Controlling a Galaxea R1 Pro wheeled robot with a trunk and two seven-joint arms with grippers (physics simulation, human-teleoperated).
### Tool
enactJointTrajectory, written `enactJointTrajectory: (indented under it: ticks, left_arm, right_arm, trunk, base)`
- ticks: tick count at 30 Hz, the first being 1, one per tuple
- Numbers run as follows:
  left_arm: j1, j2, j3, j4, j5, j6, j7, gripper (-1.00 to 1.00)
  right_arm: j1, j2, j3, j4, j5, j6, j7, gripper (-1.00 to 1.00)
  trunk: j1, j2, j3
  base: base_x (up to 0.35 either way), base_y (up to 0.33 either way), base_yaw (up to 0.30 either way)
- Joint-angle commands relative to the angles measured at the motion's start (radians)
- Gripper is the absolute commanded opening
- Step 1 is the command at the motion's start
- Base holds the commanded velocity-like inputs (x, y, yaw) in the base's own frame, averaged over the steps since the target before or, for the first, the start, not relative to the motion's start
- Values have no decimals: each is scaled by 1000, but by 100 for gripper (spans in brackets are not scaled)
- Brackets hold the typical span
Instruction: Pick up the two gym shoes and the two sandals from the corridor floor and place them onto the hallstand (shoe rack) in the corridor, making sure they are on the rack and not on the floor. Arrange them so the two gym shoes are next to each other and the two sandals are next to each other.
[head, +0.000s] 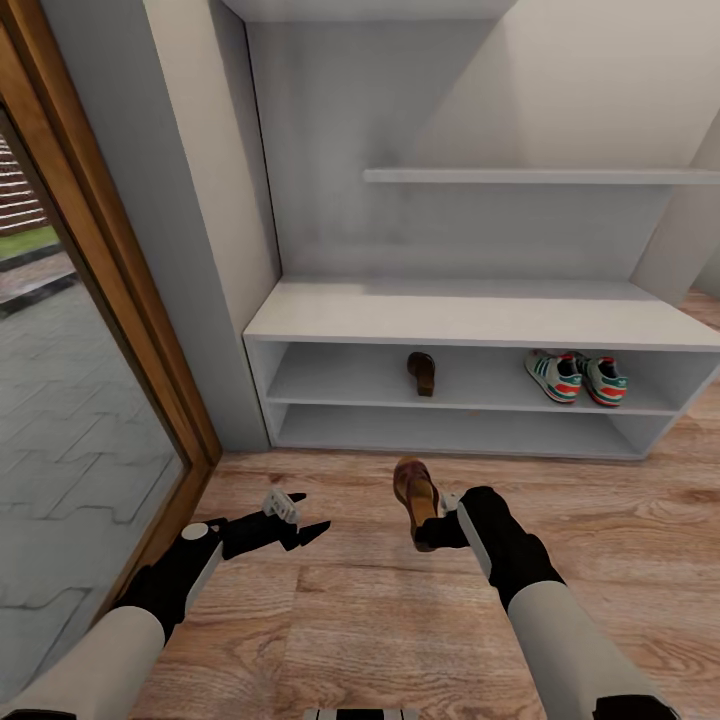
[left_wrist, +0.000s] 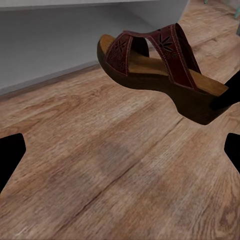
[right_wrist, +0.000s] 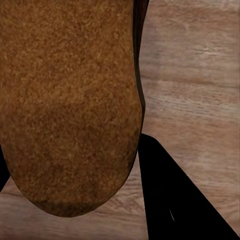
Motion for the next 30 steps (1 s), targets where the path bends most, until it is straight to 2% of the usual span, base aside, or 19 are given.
enactJointTrajectory:
  ticks: [1,8,14,21,23,28,30]
  left_arm:
    - [0,1,-3,0,-2,-8,1,100]
    - [0,1,-3,0,-2,-8,1,100]
    - [0,-12,-3,0,-2,-8,2,100]
    - [0,-20,-3,0,-2,-8,2,100]
    - [0,-22,-3,0,-2,-8,2,100]
    - [0,-26,-3,1,-2,-8,3,100]
    - [0,-27,-3,0,-2,-8,2,100]
  right_arm:
    - [0,0,1,-1,2,4,2,-100]
    - [0,1,5,0,3,-3,-1,-100]
    - [-1,3,19,-7,3,-4,-2,-100]
    - [-3,3,22,-145,3,-7,-2,-100]
    - [-3,3,23,-159,3,-34,-2,-100]
    - [-3,3,23,-171,2,-166,-2,-100]
    - [-3,3,23,-171,2,-175,-2,-100]
  trunk:
    - [0,0,-1]
    - [0,0,-1]
    - [0,0,-1]
    - [0,0,-1]
    - [0,0,-1]
    - [0,0,-1]
    - [0,0,-1]
  base:
    - [0,0,0]
    - [0,0,0]
    - [0,0,0]
    - [0,0,0]
    - [0,0,0]
    - [0,0,0]
    - [0,0,0]
